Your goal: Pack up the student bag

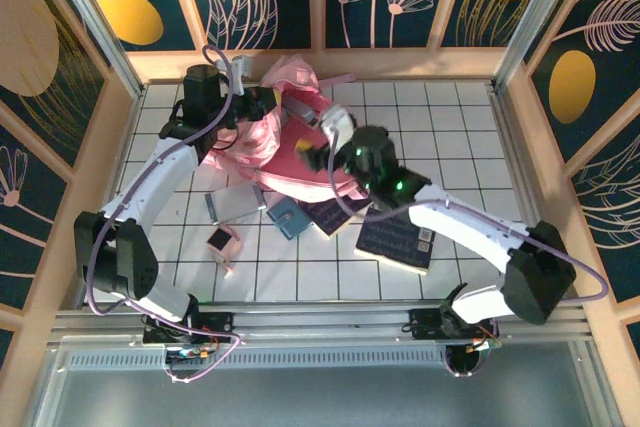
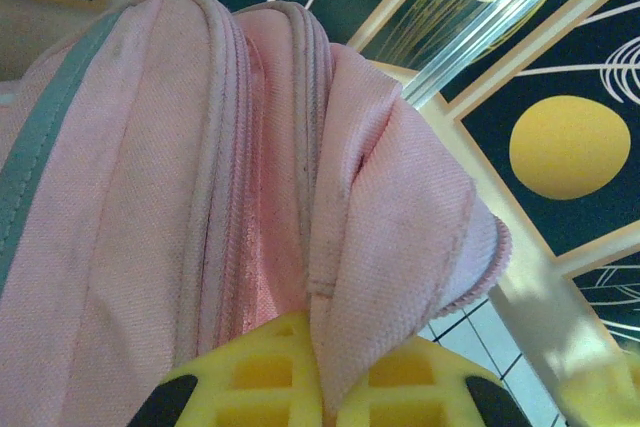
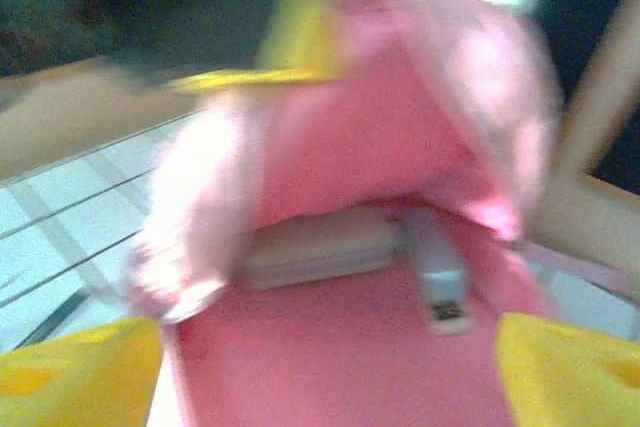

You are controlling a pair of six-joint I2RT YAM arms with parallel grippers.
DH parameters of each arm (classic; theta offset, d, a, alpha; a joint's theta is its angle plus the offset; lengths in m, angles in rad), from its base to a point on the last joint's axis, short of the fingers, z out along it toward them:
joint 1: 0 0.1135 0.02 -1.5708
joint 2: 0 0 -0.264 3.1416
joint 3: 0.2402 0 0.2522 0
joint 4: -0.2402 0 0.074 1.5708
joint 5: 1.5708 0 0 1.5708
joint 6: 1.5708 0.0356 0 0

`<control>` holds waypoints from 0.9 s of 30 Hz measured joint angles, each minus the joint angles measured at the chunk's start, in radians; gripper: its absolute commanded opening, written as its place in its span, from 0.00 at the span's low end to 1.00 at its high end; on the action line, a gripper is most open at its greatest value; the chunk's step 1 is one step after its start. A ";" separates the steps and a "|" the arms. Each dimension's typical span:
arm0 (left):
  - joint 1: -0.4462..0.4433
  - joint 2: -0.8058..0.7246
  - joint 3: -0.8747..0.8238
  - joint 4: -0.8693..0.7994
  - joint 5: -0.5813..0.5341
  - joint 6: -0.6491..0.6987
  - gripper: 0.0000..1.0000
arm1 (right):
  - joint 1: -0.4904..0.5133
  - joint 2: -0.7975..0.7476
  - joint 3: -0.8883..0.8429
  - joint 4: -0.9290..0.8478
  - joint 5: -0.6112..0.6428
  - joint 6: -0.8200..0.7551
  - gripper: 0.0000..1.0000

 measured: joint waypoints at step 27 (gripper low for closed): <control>0.000 0.000 -0.003 0.006 0.002 -0.004 0.00 | 0.407 0.565 0.169 0.136 -0.032 0.076 0.99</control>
